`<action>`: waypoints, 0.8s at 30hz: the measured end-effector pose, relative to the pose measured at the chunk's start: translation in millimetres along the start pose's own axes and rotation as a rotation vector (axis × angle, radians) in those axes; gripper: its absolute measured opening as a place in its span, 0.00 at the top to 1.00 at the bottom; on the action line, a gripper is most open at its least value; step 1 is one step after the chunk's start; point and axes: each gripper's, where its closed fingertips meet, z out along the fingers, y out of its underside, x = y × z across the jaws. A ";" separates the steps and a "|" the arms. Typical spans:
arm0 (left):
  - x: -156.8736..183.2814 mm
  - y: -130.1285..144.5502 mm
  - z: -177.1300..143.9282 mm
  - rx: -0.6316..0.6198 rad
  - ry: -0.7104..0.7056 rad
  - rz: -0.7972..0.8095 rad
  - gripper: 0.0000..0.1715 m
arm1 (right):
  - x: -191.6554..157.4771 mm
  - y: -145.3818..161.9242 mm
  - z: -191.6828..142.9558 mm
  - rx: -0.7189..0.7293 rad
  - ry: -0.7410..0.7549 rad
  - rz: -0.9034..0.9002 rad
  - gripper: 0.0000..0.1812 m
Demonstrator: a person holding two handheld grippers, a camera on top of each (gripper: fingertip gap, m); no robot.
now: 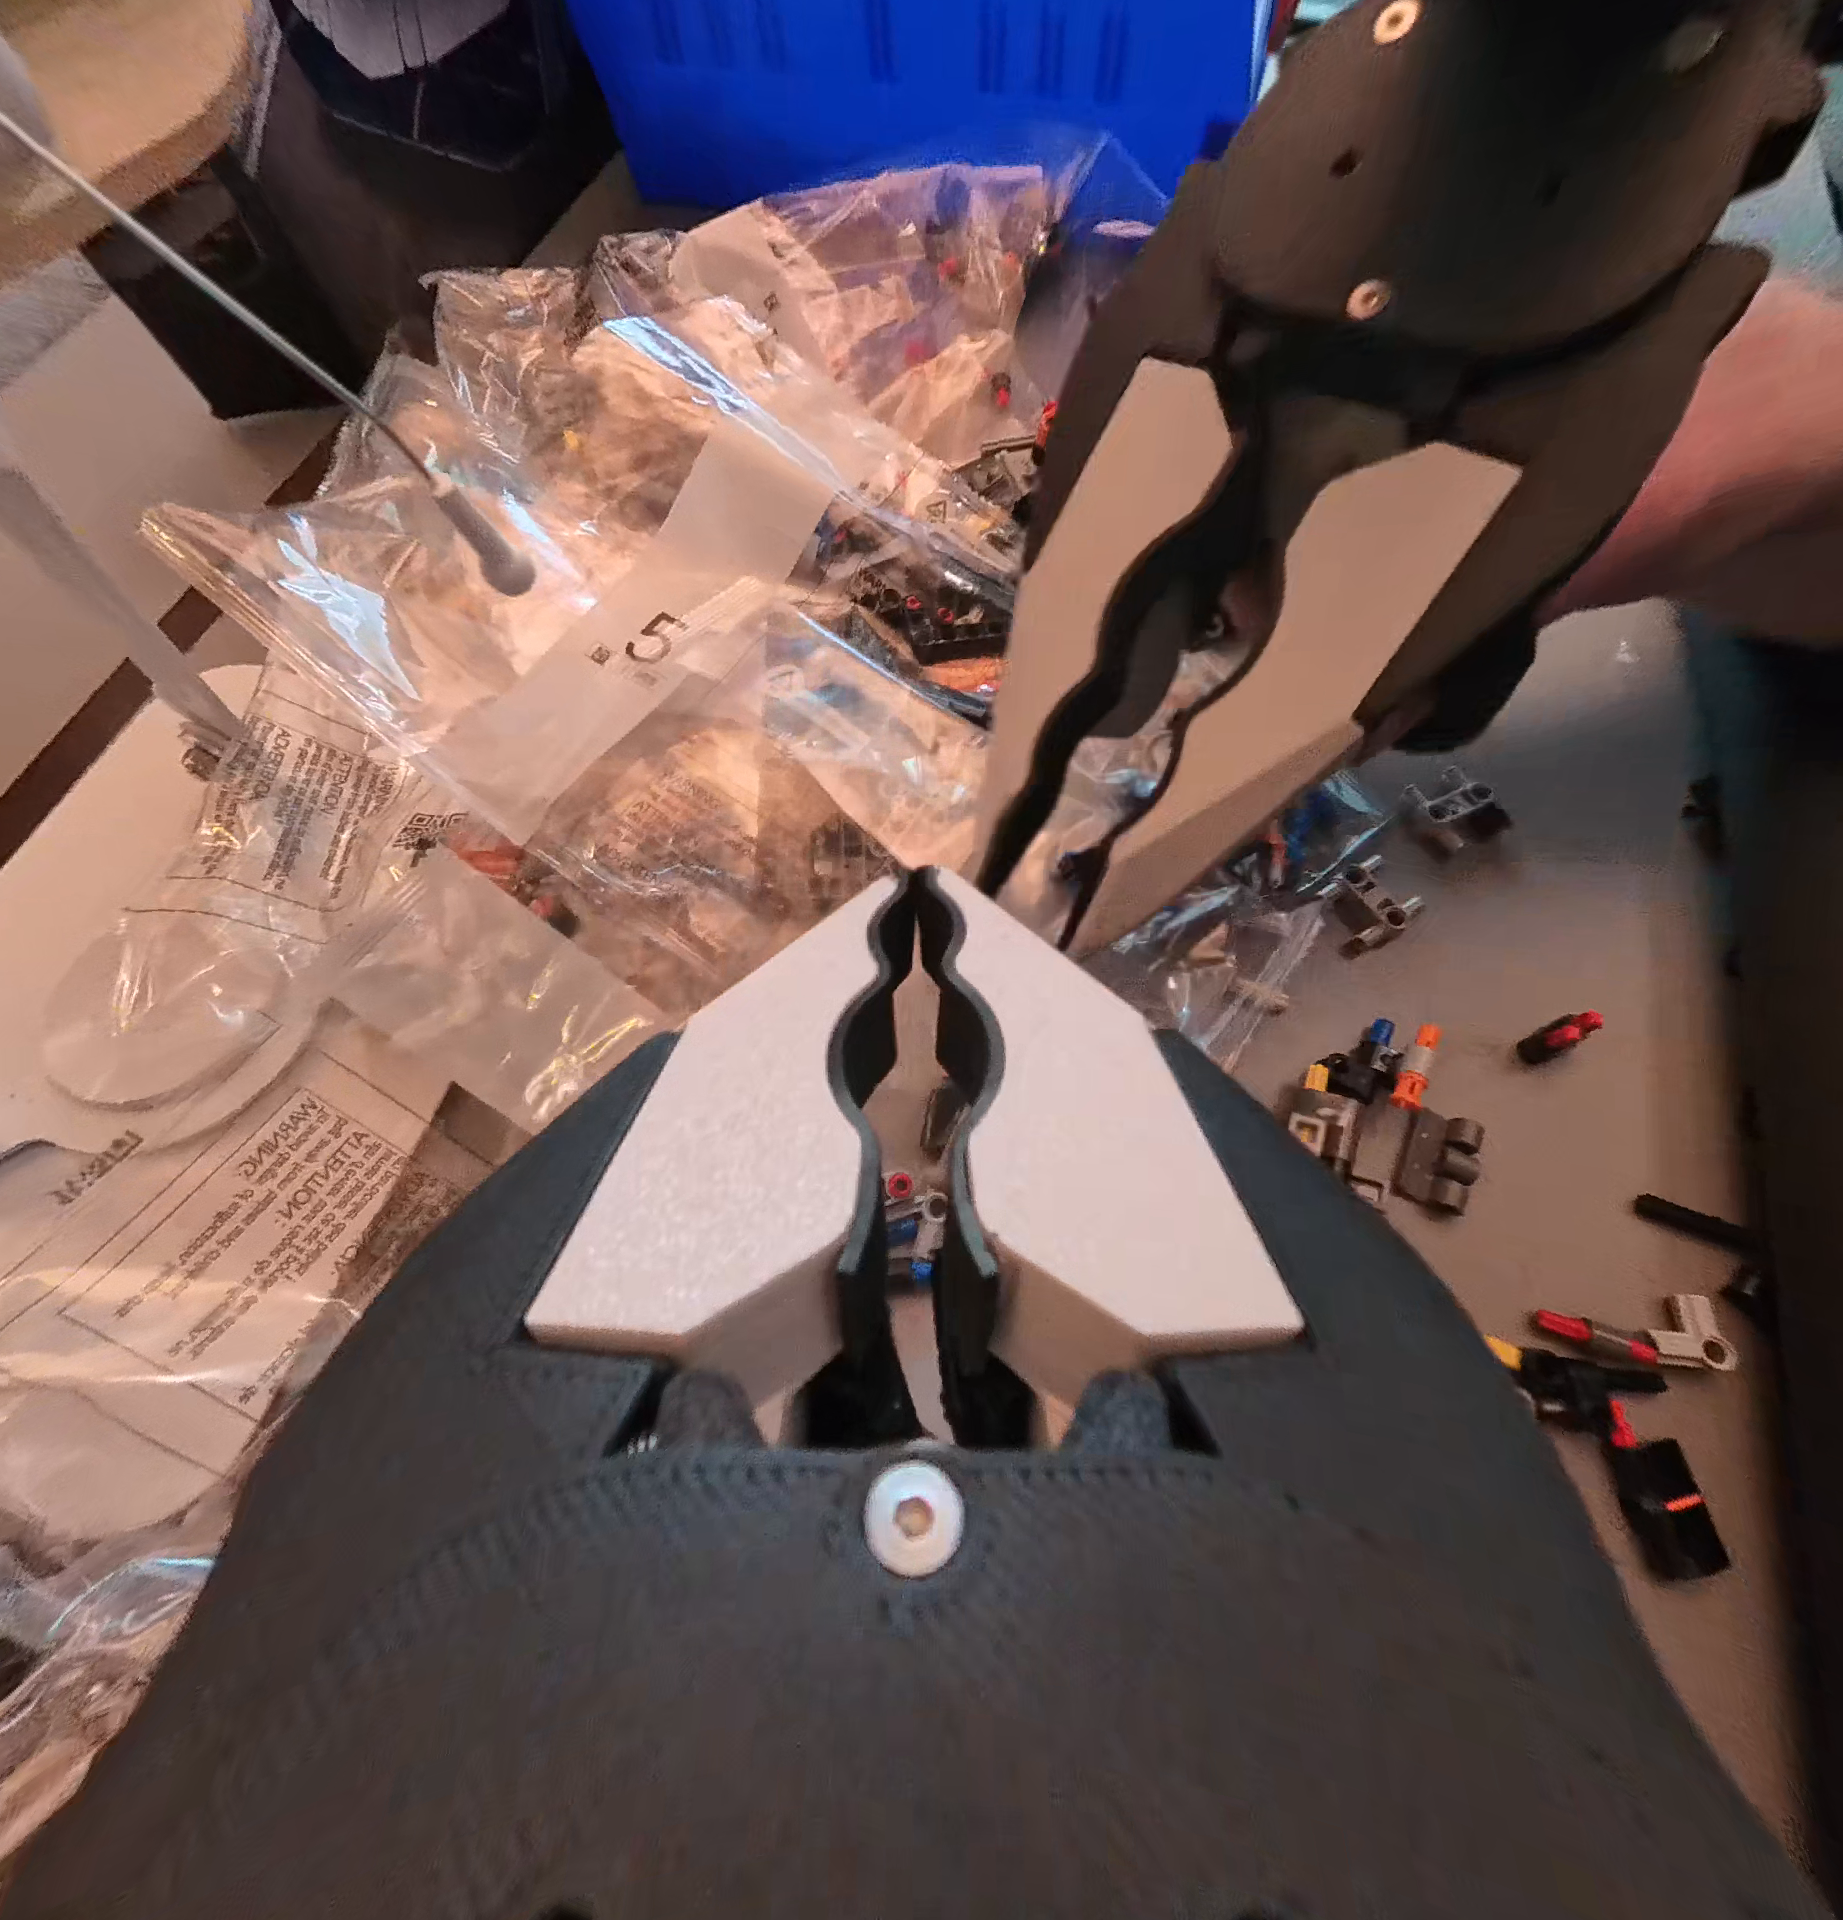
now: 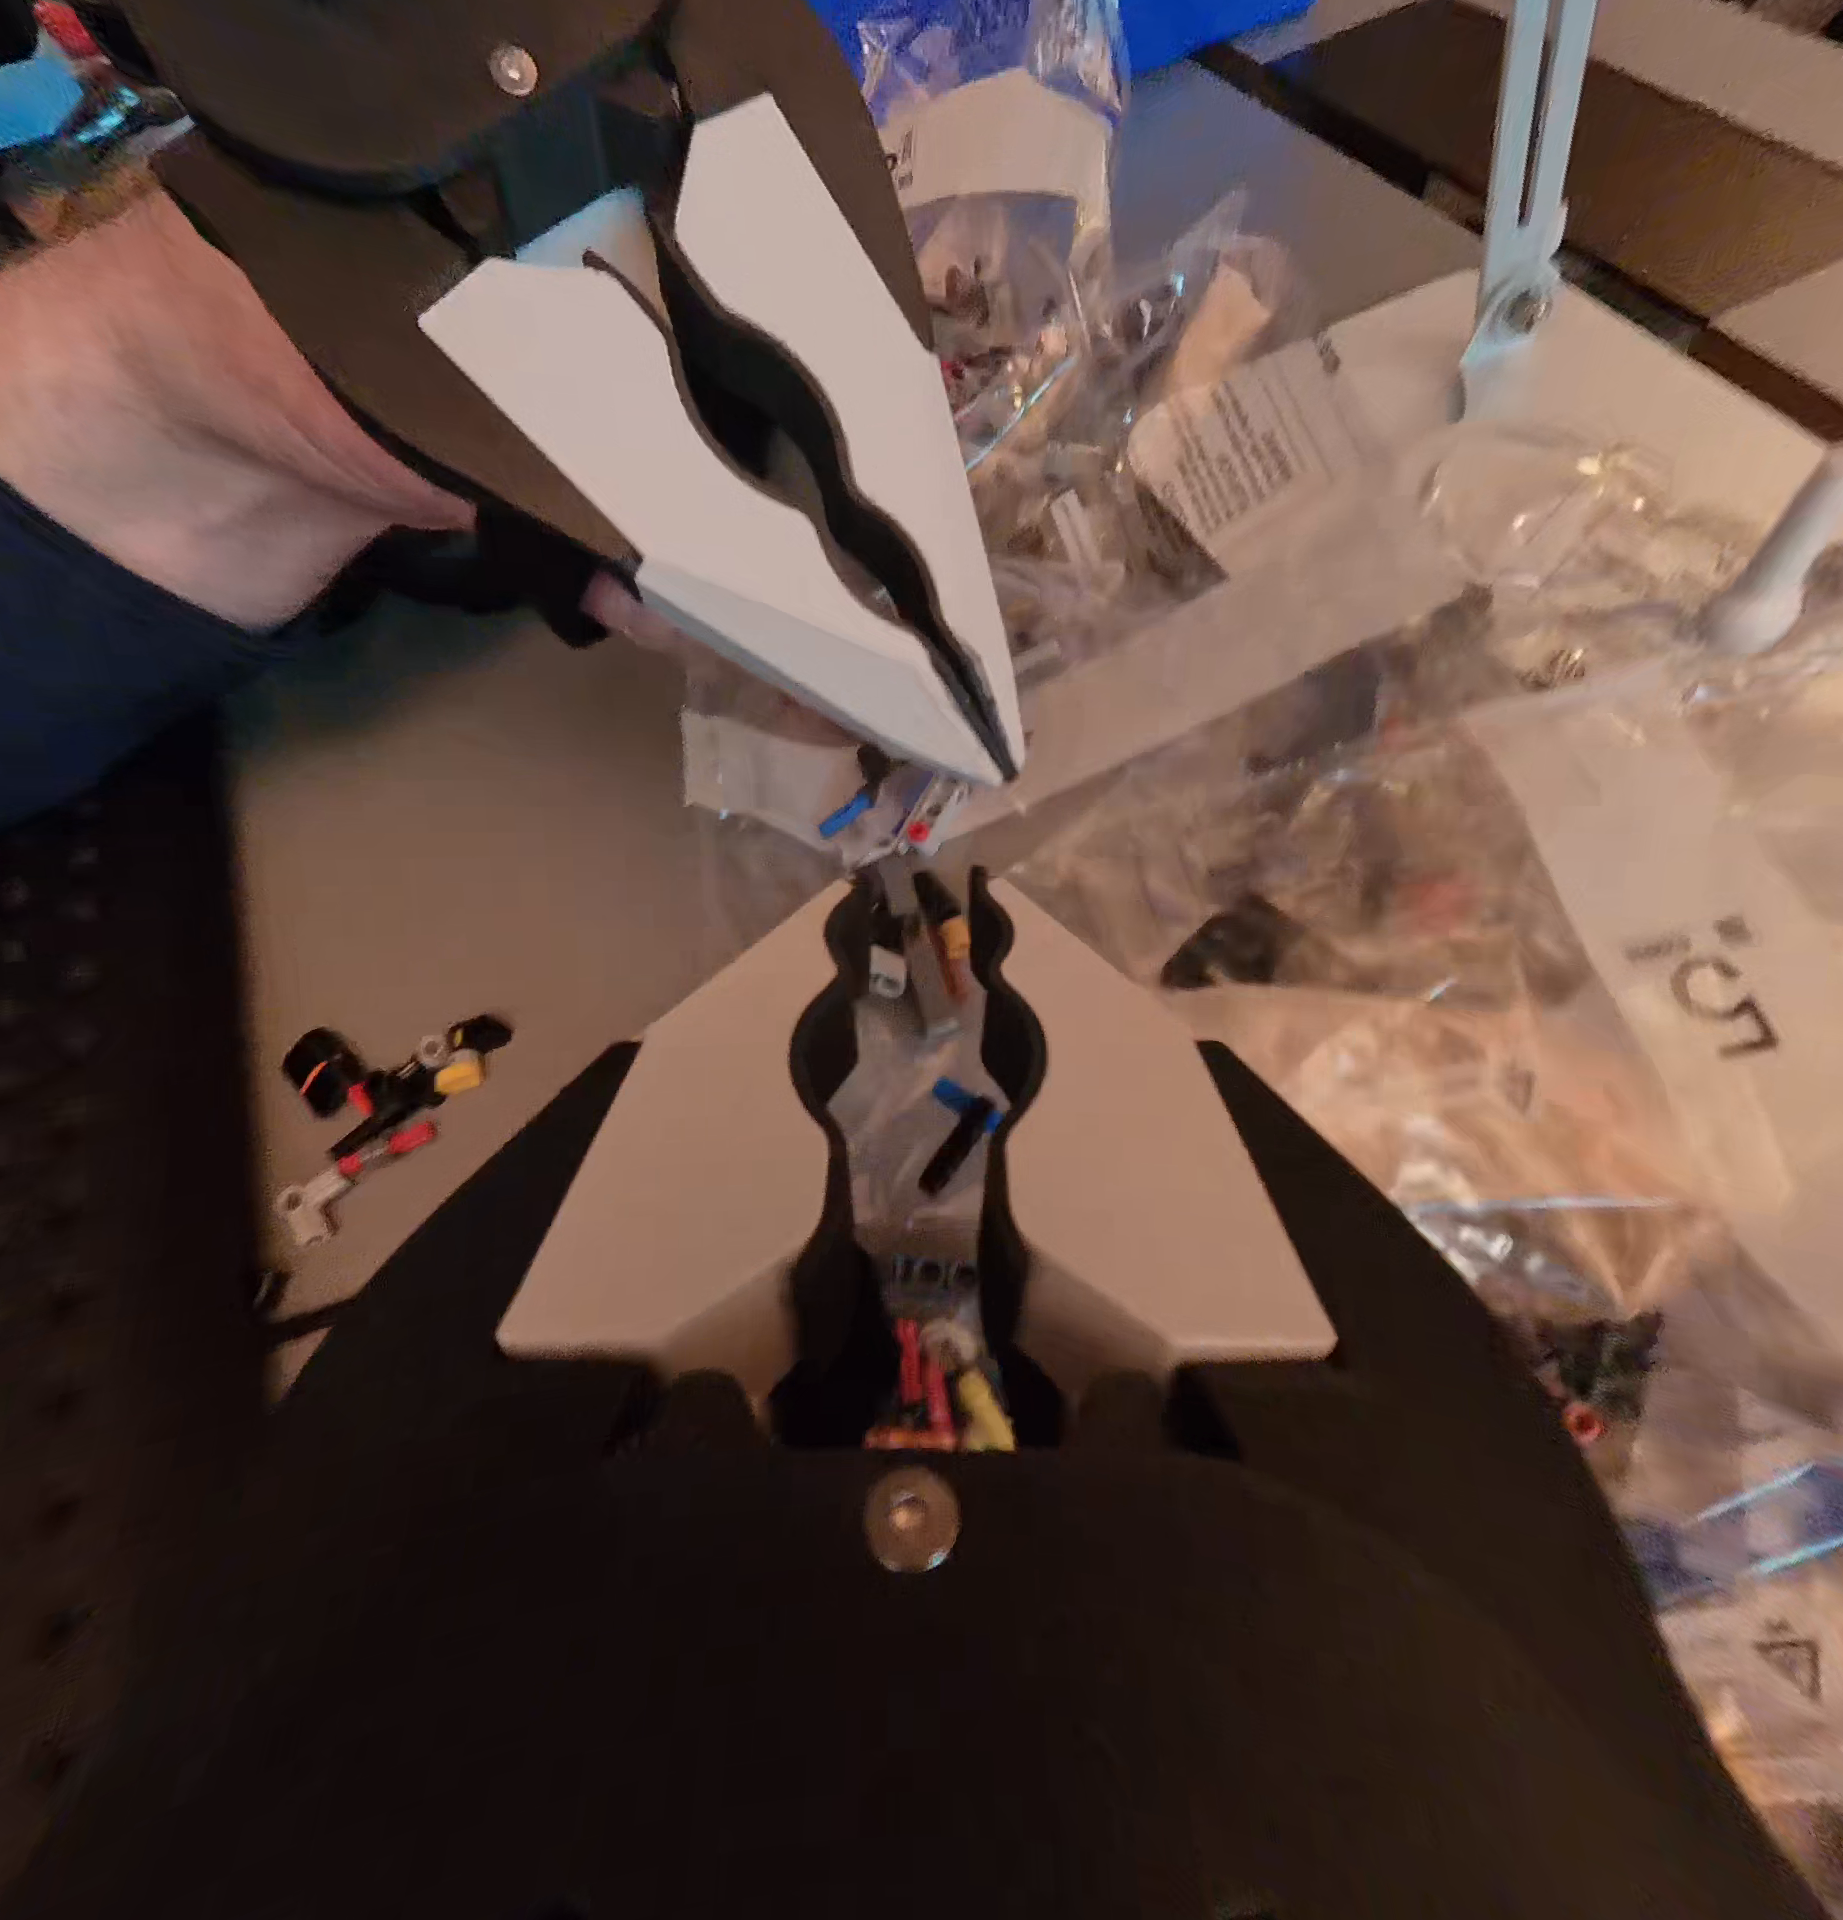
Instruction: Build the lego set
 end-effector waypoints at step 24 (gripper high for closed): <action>-12.1 -5.8 -8.9 0.054 -0.035 -0.040 1.00 | -43.4 92.2 -11.7 -0.425 -0.140 -0.237 0.93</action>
